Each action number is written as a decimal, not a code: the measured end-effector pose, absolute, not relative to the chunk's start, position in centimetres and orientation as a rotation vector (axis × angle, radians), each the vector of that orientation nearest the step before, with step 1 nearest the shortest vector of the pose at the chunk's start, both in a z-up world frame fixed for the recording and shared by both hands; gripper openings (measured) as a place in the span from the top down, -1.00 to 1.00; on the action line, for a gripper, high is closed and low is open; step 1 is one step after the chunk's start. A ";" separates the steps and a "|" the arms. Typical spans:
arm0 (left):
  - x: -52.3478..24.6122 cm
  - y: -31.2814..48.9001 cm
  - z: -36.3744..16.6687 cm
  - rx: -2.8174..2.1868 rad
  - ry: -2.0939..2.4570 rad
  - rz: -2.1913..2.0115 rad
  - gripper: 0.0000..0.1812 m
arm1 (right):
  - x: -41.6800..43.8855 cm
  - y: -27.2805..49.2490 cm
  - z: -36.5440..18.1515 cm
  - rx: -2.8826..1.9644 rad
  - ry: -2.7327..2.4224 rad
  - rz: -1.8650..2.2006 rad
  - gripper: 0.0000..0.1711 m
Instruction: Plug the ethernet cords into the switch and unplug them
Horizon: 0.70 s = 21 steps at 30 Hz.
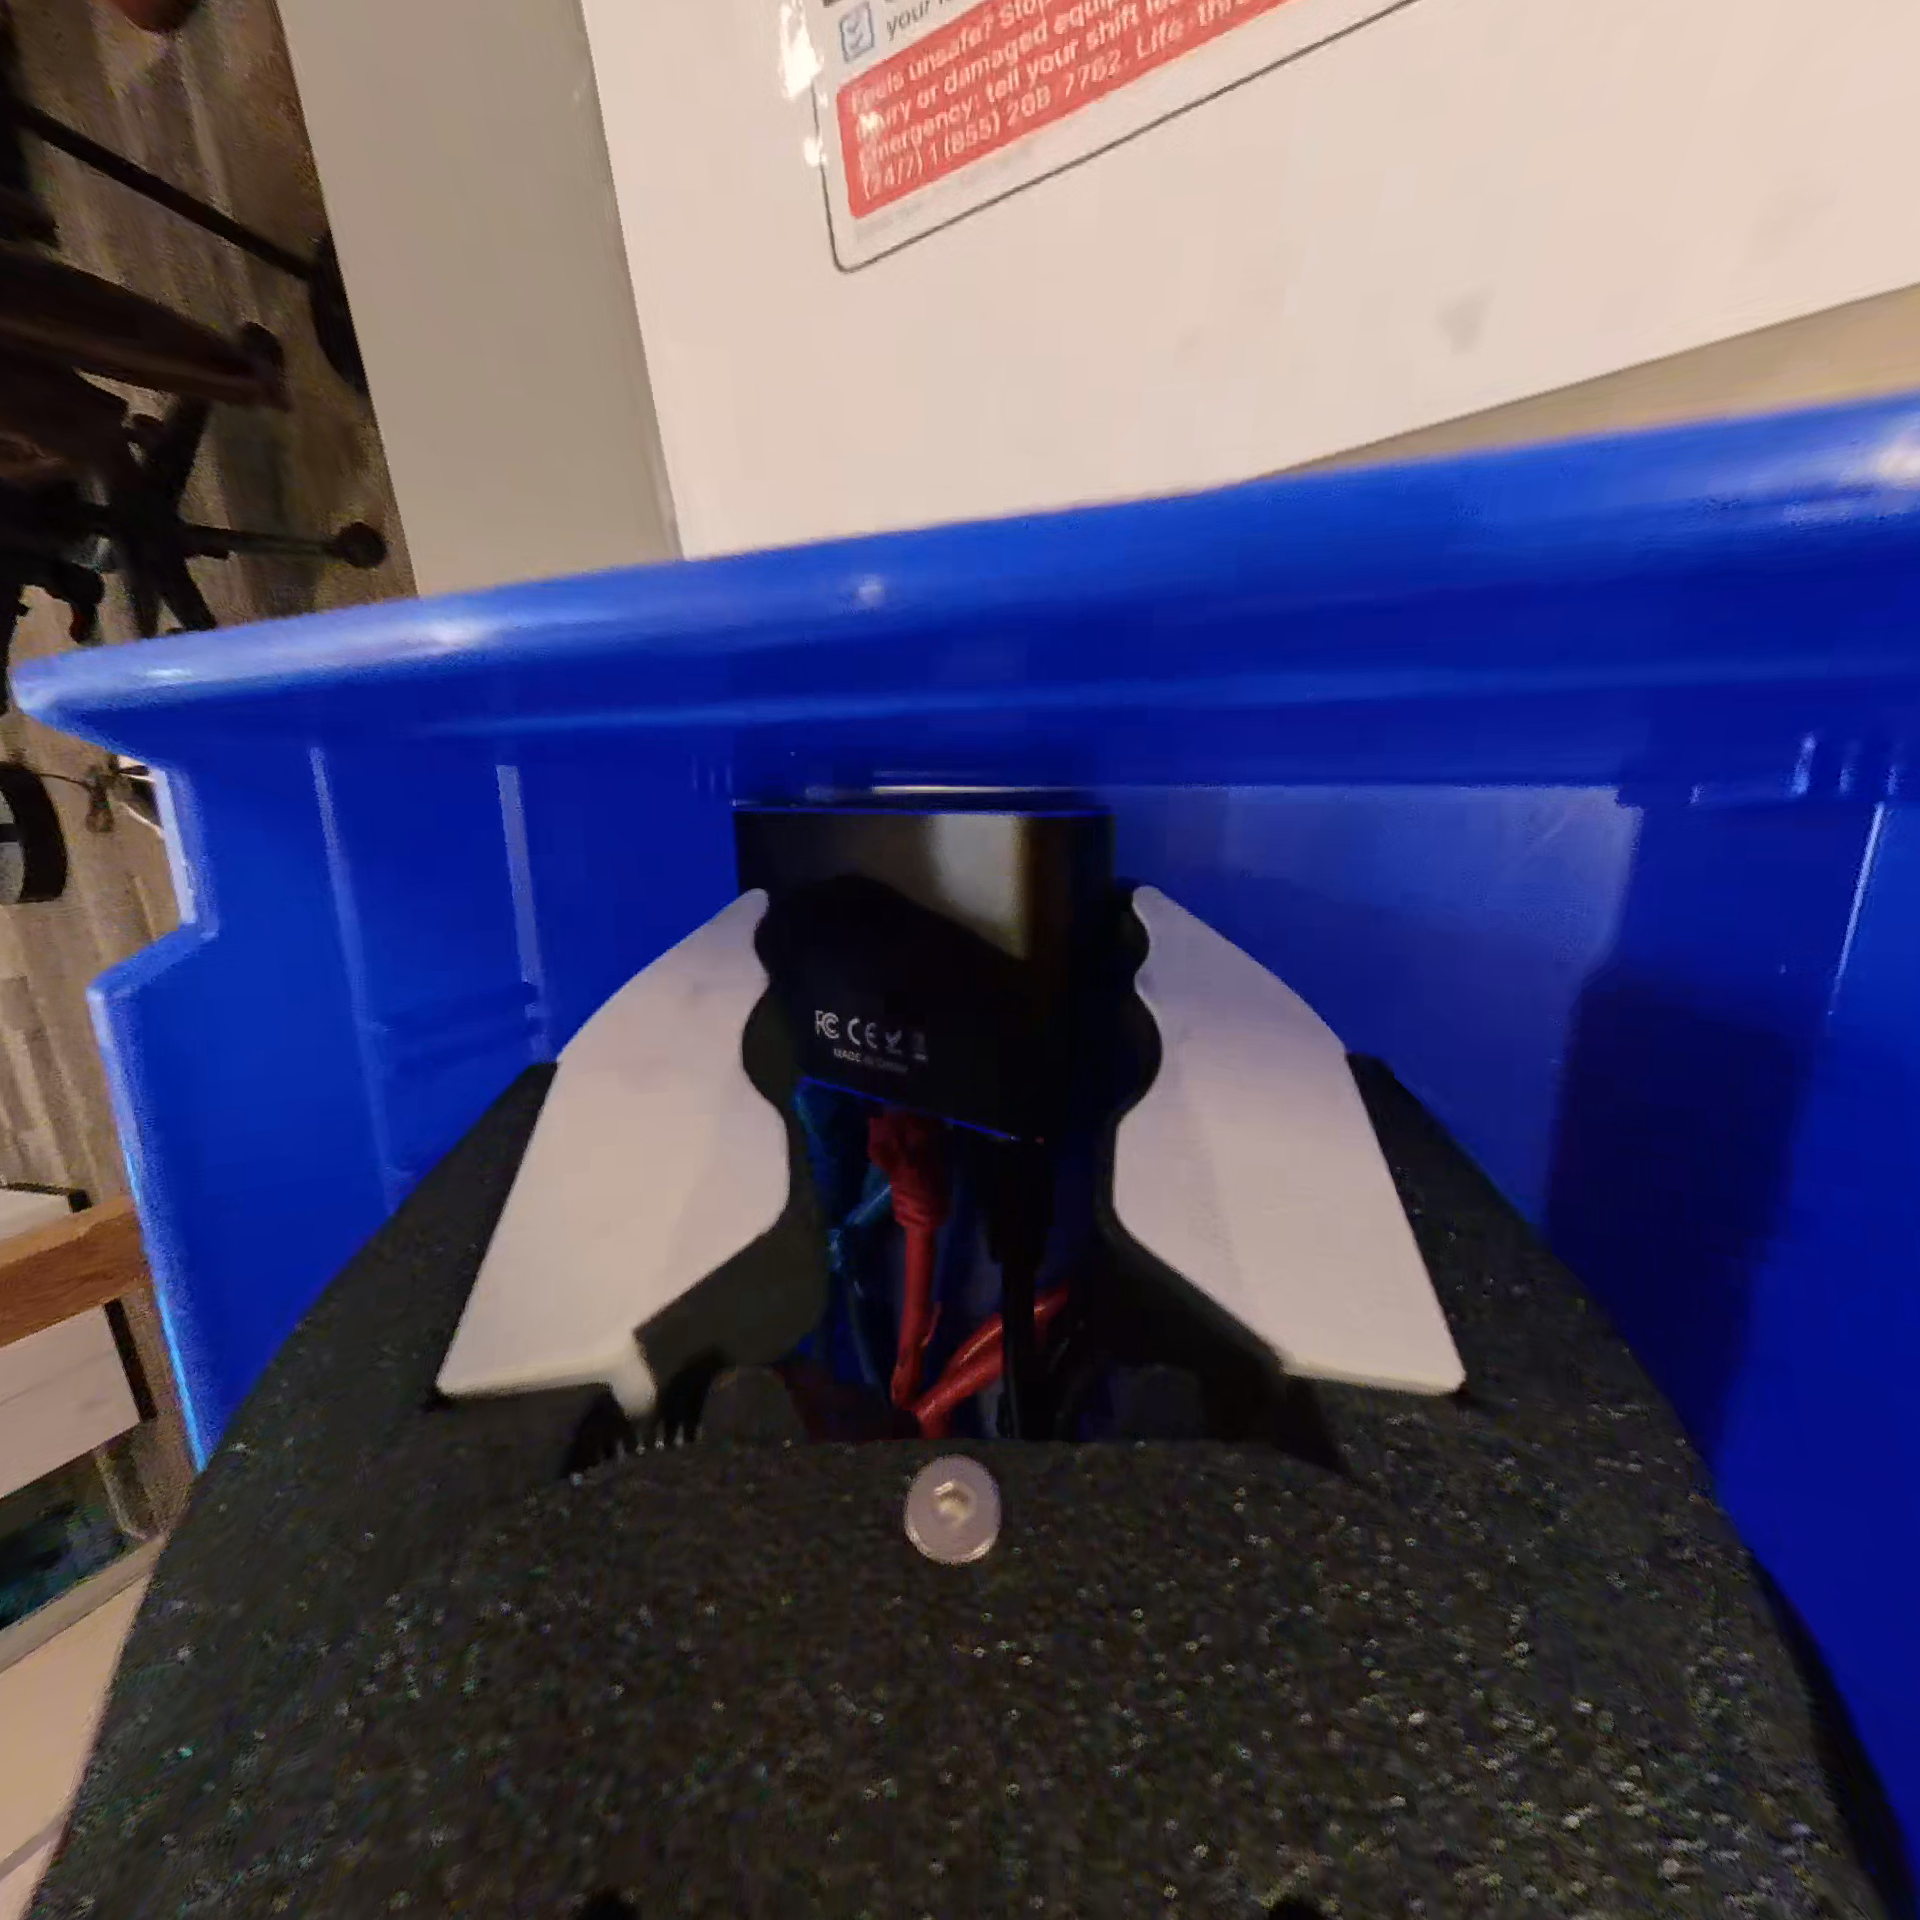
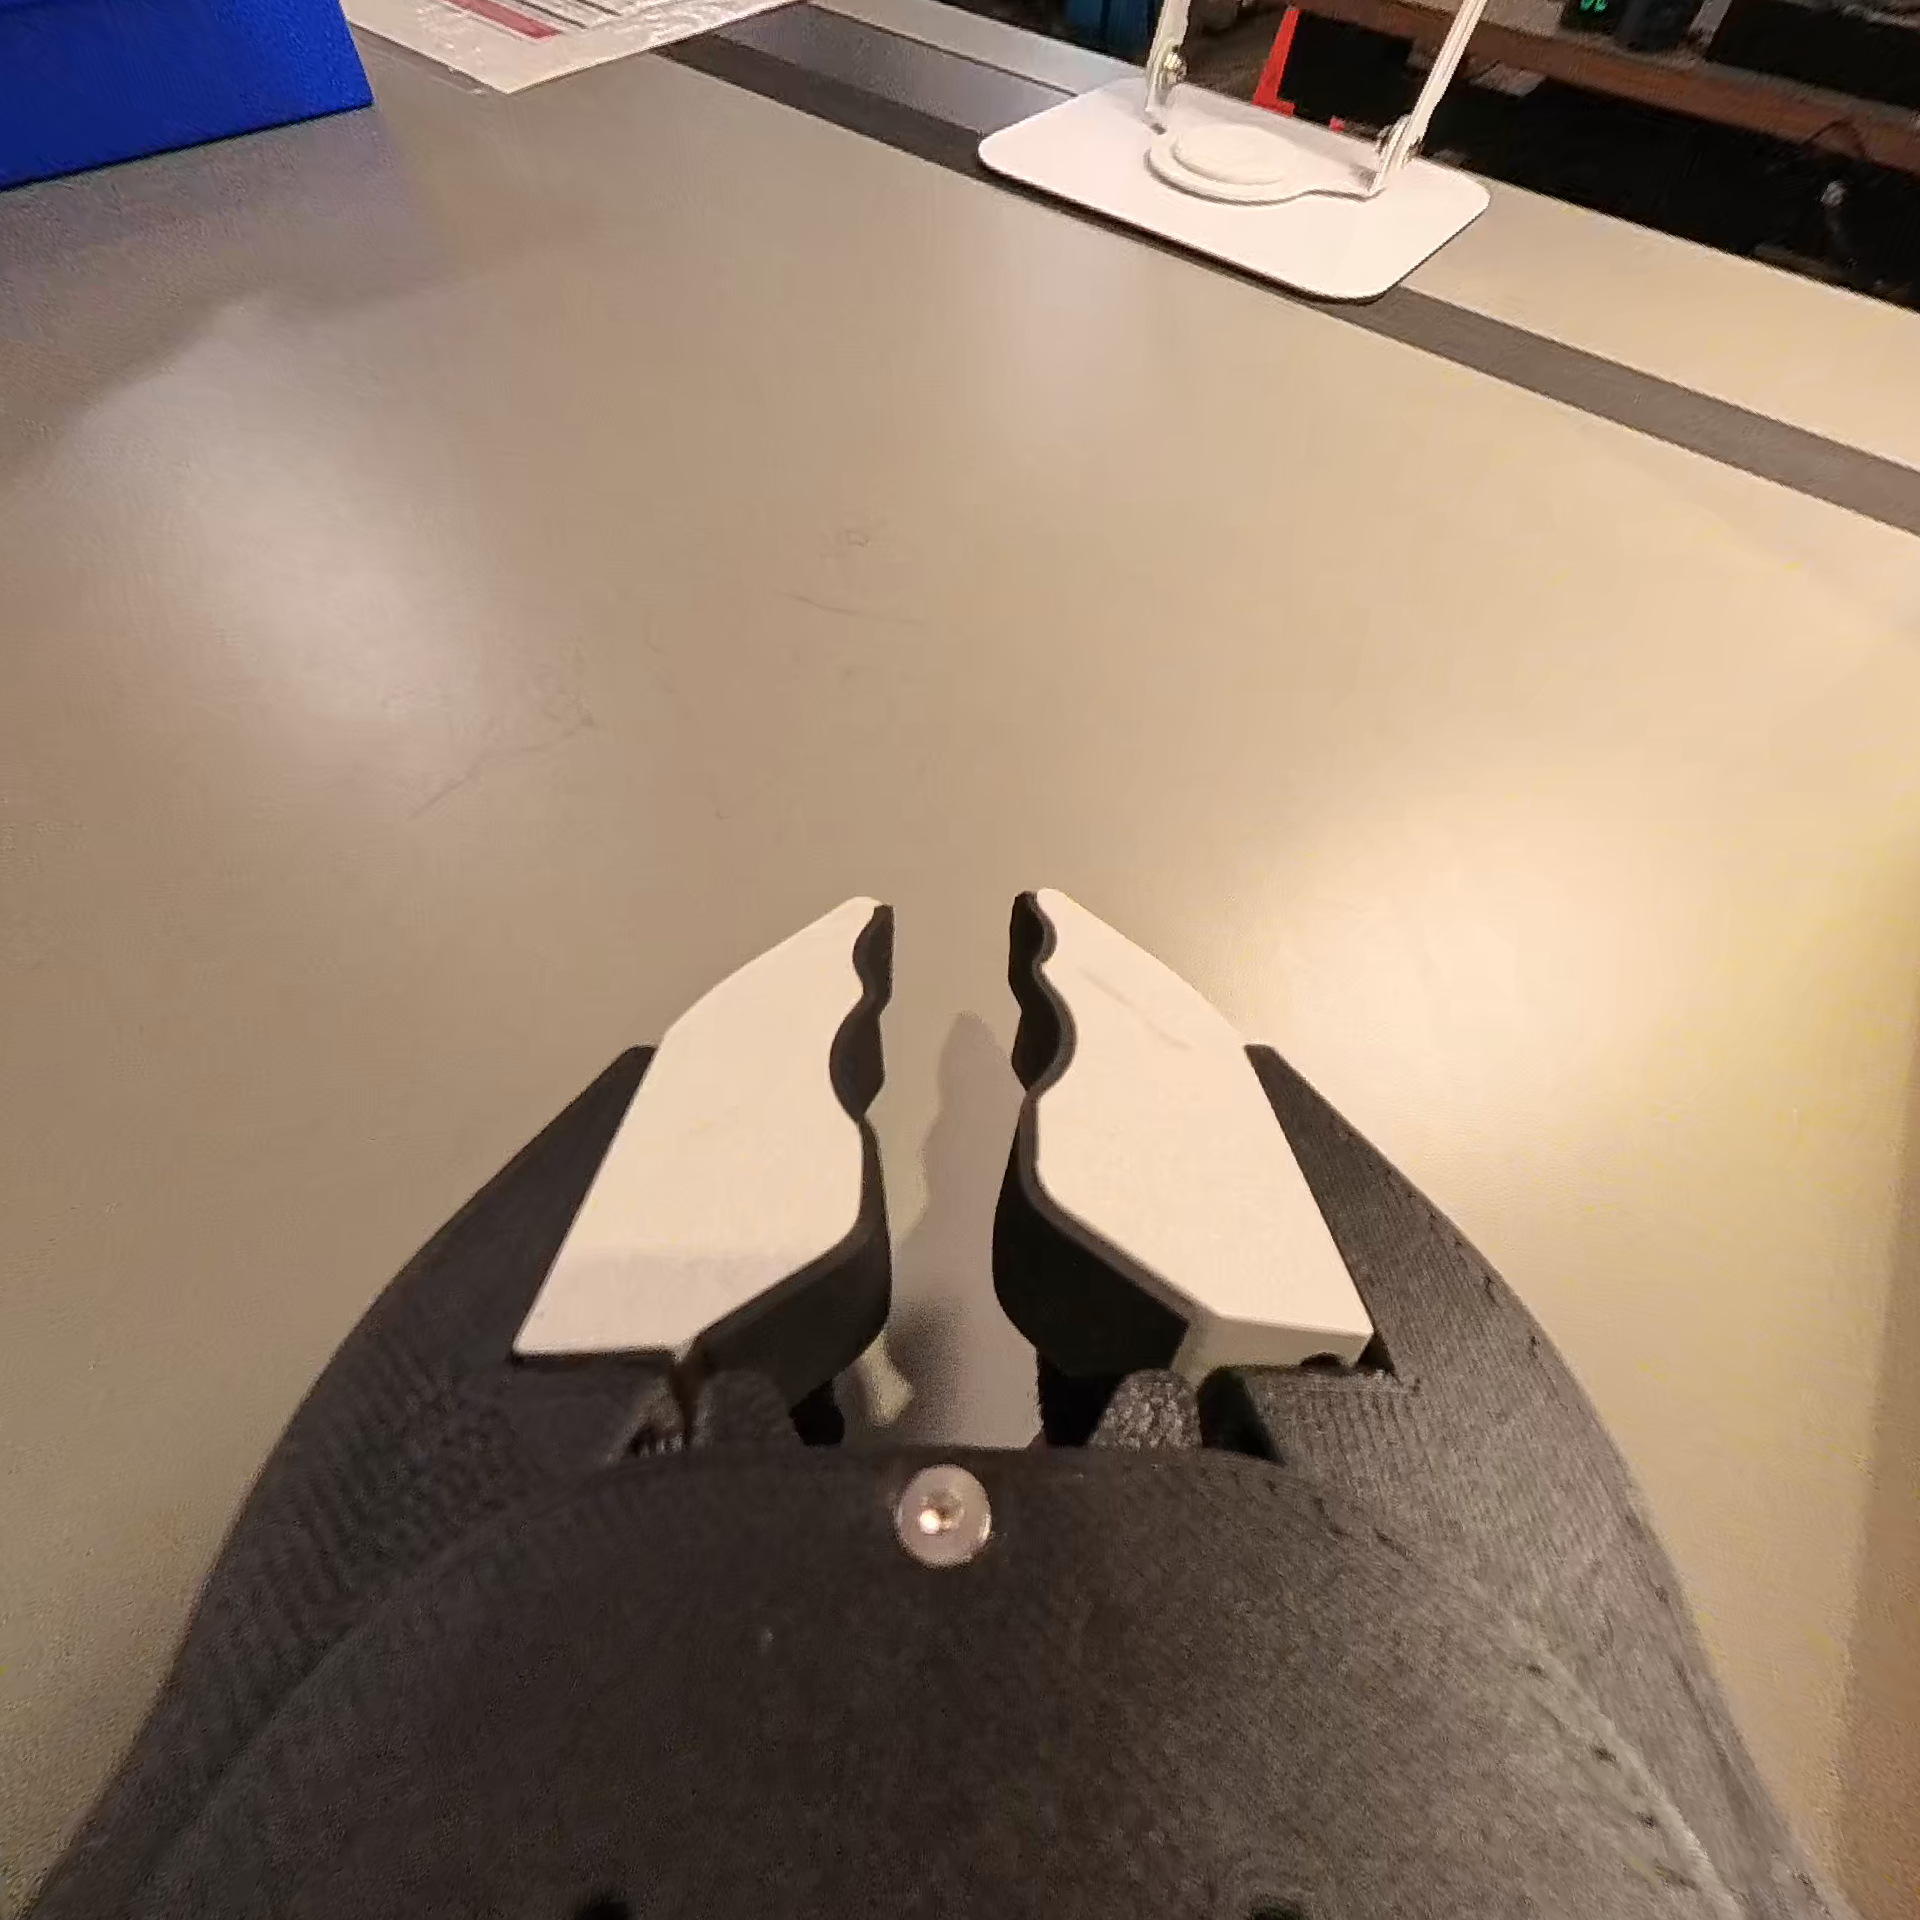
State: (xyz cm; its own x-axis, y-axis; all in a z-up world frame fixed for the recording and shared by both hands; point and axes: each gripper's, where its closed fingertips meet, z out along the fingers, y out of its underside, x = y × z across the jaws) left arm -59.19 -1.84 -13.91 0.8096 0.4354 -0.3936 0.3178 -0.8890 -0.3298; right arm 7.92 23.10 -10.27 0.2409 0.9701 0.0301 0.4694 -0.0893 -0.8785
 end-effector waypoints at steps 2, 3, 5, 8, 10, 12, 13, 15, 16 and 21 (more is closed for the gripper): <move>-59.2 -1.8 -13.8 -2.736 -0.566 0.733 0.38 | 7.8 23.3 -10.7 -1.705 -1.351 0.773 0.74; -59.2 -1.8 -13.8 -2.739 -0.526 0.772 0.42 | 7.7 23.4 -10.9 -1.717 -1.353 0.773 0.73; -59.0 -1.8 -13.2 -2.727 -0.437 0.872 0.55 | 7.7 23.6 -10.7 -1.710 -1.348 0.781 0.73; -58.7 -2.0 -11.1 -2.651 -0.384 0.975 0.68 | 7.8 23.8 -10.8 -1.719 -1.352 0.791 0.73; -58.3 -2.2 -9.5 -2.579 -0.390 0.959 0.70 | 7.9 23.9 -10.8 -1.715 -1.353 0.790 0.73; -57.9 -2.6 -7.8 -2.521 -0.389 0.969 0.70 | 8.1 24.0 -10.7 -1.713 -1.349 0.796 0.73; -57.6 -2.8 -6.7 -2.485 -0.383 0.979 0.71 | 8.1 24.1 -10.6 -1.710 -1.346 0.801 0.73; -56.9 -3.1 -4.0 -2.409 -0.363 1.000 0.71 | 8.2 24.1 -10.5 -1.706 -1.344 0.810 0.72; -56.4 -3.2 -2.3 -2.363 -0.354 1.011 0.72 | 8.3 24.1 -10.5 -1.703 -1.343 0.815 0.72; -52.1 -2.9 8.1 -2.083 -0.220 1.107 0.73 | 8.4 24.2 -10.2 -1.688 -1.336 0.838 0.72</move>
